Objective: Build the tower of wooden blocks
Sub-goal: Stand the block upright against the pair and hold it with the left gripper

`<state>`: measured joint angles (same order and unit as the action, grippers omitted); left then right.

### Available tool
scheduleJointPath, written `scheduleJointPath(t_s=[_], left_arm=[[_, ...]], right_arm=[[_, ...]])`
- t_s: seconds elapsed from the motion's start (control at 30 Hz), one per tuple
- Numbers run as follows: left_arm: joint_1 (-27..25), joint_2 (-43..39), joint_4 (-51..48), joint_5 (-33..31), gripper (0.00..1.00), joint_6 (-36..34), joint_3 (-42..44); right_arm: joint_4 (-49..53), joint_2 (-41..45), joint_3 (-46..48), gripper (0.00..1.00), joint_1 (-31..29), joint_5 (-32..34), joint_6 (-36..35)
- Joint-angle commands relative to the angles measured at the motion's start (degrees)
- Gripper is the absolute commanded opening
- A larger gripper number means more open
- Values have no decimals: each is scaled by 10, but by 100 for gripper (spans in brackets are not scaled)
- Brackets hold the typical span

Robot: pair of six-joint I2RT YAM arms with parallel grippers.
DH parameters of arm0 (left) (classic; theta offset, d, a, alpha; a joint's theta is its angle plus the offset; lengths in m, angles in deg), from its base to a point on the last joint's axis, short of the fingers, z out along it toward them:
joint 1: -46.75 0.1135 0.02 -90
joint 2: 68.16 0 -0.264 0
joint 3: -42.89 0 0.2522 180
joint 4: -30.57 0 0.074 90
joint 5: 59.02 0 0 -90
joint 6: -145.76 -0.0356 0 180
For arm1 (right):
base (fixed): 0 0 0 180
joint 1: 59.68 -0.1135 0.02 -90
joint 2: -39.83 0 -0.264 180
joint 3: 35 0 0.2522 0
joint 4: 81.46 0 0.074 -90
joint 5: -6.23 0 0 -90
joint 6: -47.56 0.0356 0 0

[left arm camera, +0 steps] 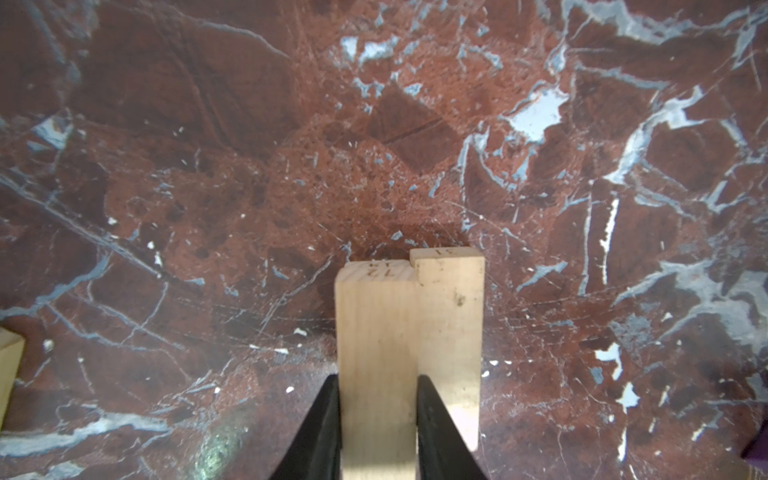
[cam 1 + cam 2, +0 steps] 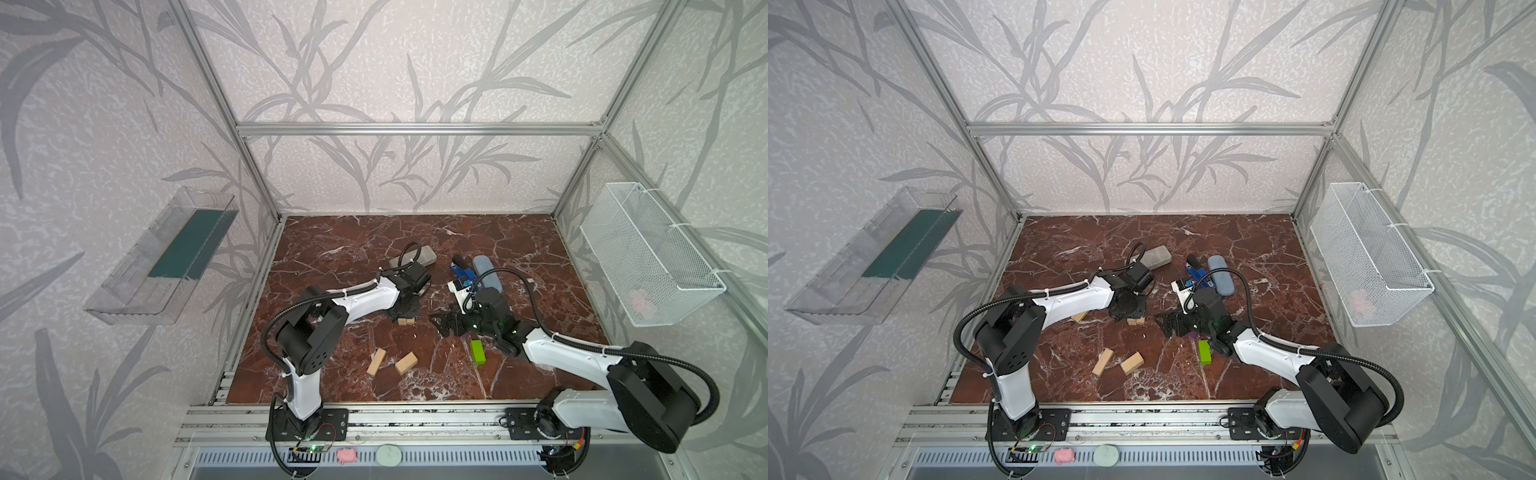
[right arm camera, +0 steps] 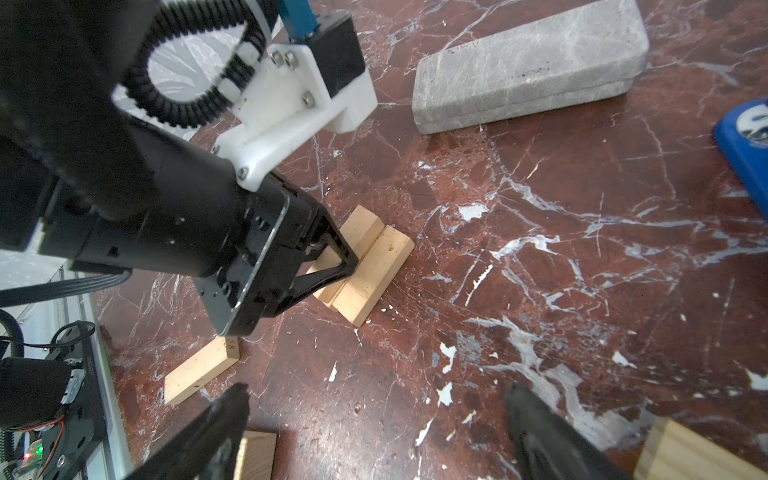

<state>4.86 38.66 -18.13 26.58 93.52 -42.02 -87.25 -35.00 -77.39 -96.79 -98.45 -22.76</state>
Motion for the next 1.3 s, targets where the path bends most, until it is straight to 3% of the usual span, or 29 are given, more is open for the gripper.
scheduleJointPath(t_s=[0.0, 0.53, 0.83, 1.27], left_arm=[[-1, 6, -13, -6, 31, 8, -16], [-2, 8, -15, -2, 33, 13, -17], [-2, 10, -13, -1, 27, 13, -18], [-2, 11, -13, 2, 31, 12, -20]], right_arm=[[-15, 16, 7, 95, 3, -6, 0], [-15, 16, 6, 95, 4, -8, 1], [-15, 14, 6, 95, 4, -9, 1], [-15, 15, 6, 95, 5, -10, 2]])
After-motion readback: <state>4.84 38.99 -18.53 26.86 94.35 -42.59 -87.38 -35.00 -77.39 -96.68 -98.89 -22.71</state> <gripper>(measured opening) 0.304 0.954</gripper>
